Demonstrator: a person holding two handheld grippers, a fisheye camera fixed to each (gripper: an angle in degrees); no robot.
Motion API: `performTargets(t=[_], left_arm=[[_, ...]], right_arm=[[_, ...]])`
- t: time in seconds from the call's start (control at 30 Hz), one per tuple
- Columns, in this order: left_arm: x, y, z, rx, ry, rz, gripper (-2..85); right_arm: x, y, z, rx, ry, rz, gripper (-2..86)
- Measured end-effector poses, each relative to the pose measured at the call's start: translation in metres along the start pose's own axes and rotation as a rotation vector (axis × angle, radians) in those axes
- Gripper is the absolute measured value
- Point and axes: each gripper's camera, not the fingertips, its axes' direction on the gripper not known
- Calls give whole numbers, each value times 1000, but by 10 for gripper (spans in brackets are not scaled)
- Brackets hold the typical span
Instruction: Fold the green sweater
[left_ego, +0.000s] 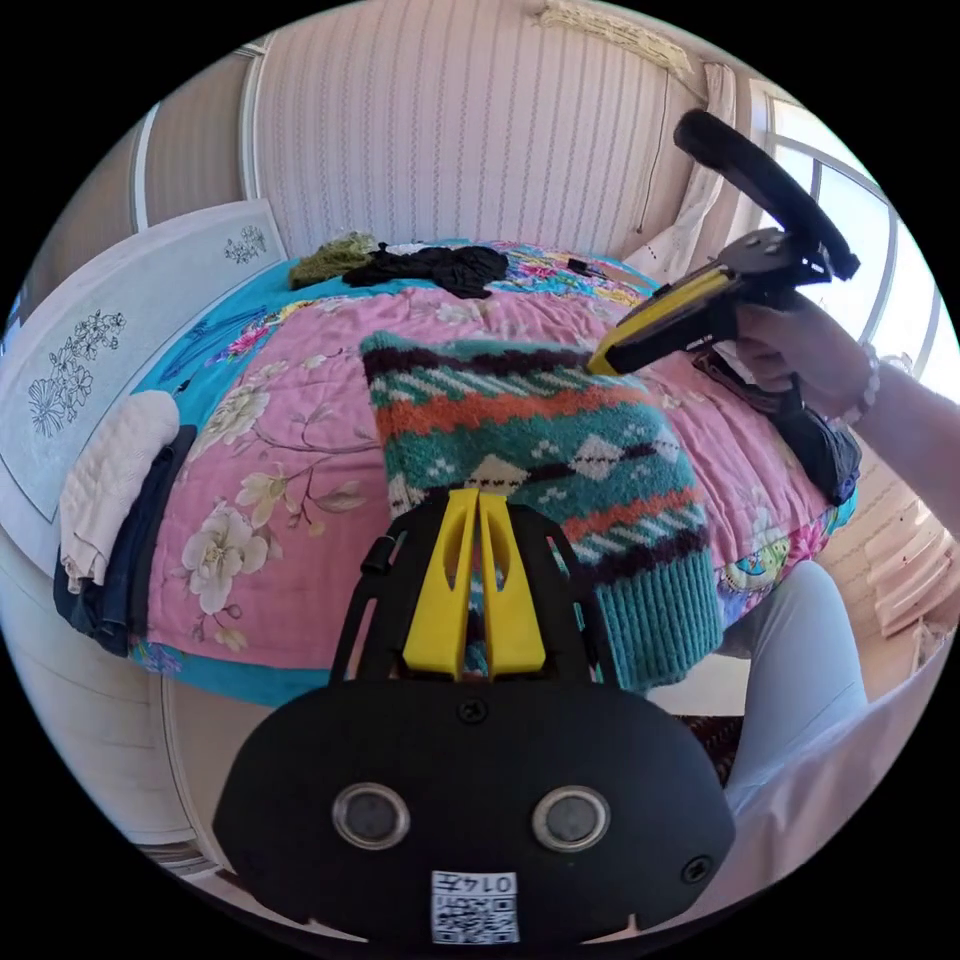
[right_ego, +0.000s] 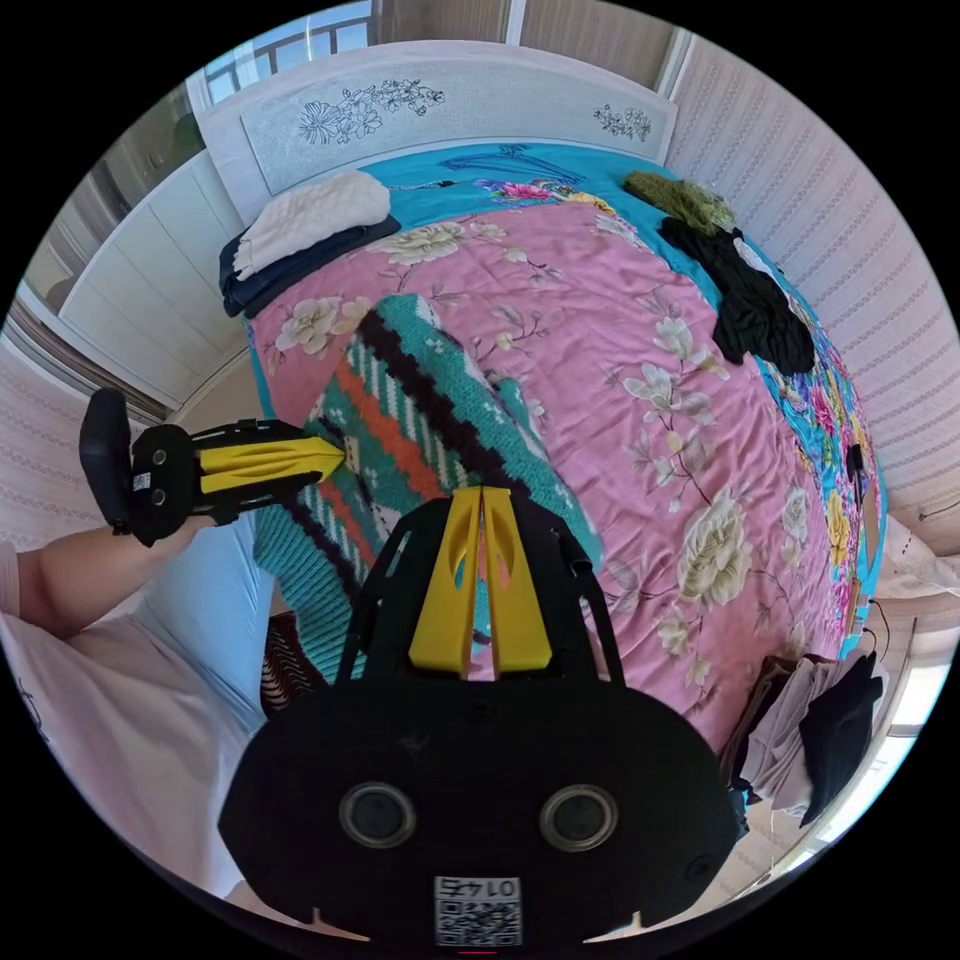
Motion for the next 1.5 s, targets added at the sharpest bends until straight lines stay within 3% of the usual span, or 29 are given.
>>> performTargets(t=[0.1, 0.23, 0.47, 0.67, 0.77, 0.93, 1.0, 1.1, 1.2, 1.5], left_arm=[[-2, -4, -5, 67, 49, -16, -10], [-14, -5, 45, -124, 11, 30, -10], [-39, -1, 63, -164, 77, 32, -10], [-49, 1, 63, -179, 70, 49, -10], [-72, 9, 38, -113, 147, -73, -9], [-112, 46, -3, -24, 179, -231, 6], [-129, 60, -9, -12, 212, -310, 41], [-142, 73, -10, -17, 218, -341, 132], [-149, 76, -2, -21, 296, -344, 161], [-158, 63, 28, -112, 317, -255, 141]], right_arm=[[7, -11, 9, -16, 8, 7, -9], [20, -31, 33, -104, -9, -6, -9], [65, -59, 74, -234, -152, 10, -10], [71, -54, 90, -235, -48, -17, -10], [82, -46, 90, -240, -38, -4, -9], [109, 16, 48, 30, -121, 73, -7], [133, 81, 27, 255, -175, 266, -2], [163, 162, 34, 411, -281, 522, 50], [179, 209, 67, 366, -349, 643, 138], [212, 241, 154, 324, -608, 713, 187]])
